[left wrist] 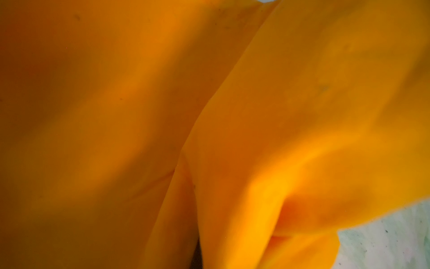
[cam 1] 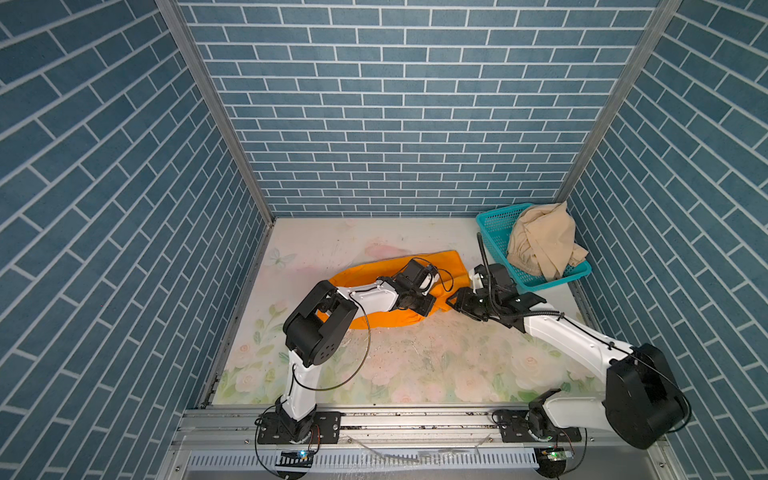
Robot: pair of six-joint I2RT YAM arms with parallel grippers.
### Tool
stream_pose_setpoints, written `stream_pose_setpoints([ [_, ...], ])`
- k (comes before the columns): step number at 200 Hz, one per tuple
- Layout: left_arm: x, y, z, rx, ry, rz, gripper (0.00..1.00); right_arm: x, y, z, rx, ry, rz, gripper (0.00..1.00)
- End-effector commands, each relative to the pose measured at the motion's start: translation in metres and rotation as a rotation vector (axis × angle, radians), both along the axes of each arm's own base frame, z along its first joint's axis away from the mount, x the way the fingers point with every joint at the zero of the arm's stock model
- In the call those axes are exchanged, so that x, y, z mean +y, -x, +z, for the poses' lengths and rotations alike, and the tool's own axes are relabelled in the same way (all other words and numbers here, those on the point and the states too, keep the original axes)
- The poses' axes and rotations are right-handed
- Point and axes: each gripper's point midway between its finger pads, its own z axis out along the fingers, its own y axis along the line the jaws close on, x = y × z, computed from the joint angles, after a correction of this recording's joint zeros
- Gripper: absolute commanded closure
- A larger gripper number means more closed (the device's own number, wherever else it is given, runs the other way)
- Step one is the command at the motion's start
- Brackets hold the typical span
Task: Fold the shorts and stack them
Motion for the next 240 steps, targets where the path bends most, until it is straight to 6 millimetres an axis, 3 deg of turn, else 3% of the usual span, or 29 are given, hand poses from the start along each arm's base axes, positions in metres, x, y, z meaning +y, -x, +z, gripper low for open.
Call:
stream_pose_setpoints([
  [1, 0.003, -0.004, 0.004, 0.024, -0.008, 0.010, 1.00, 0.020, 0.008, -0.001, 0.020, -0.191, -0.092, 0.44],
  [27, 0.008, -0.005, 0.006, 0.035, -0.008, 0.022, 1.00, 0.038, 0.007, -0.009, -0.025, -0.311, -0.175, 0.42],
  [54, 0.008, -0.001, 0.009, 0.045, 0.009, 0.015, 1.00, 0.031, -0.010, -0.019, -0.124, -0.422, -0.309, 0.42],
  [79, 0.008, 0.003, 0.007, 0.063, 0.011, 0.008, 1.00, 0.049, -0.022, -0.018, -0.163, -0.454, -0.264, 0.39],
  [104, 0.012, 0.004, 0.008, 0.060, -0.010, 0.006, 1.00, 0.055, -0.026, -0.045, -0.105, -0.414, -0.274, 0.41],
  [130, 0.014, 0.004, 0.013, 0.052, -0.007, 0.006, 1.00, 0.040, -0.025, -0.068, -0.108, -0.300, -0.304, 0.42],
  [173, 0.015, 0.007, 0.015, 0.060, -0.004, 0.001, 1.00, 0.014, -0.038, -0.057, -0.197, -0.176, -0.346, 0.45],
  [195, 0.017, 0.009, 0.013, 0.060, -0.010, 0.000, 1.00, -0.011, -0.029, -0.058, -0.177, 0.089, -0.308, 0.48],
  [240, 0.017, 0.010, 0.013, 0.066, -0.015, -0.009, 1.00, -0.068, -0.017, -0.033, -0.227, 0.519, -0.254, 0.49],
])
